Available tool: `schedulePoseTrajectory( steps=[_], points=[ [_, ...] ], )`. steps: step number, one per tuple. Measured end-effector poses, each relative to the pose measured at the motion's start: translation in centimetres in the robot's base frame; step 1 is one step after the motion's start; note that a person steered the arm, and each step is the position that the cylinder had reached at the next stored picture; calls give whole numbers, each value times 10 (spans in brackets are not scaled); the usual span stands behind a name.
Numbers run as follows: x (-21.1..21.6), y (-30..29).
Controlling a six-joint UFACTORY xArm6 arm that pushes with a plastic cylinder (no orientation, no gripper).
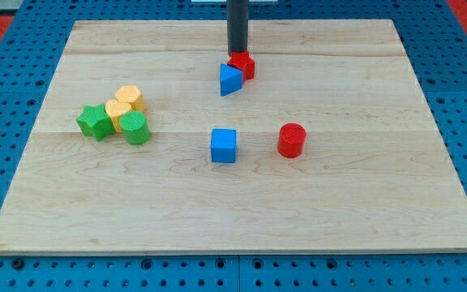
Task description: Move your arm towards the red circle
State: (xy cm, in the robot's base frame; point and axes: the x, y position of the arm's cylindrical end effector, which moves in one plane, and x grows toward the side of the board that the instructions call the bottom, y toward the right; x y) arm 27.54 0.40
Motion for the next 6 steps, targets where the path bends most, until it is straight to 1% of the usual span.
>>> schedulePoseTrajectory(
  steps=[1, 2, 3, 4, 5, 6],
  points=[
    [-1, 70],
    [17, 169],
    [118, 187],
    [201, 181],
    [222, 133],
    [220, 105]
  ],
)
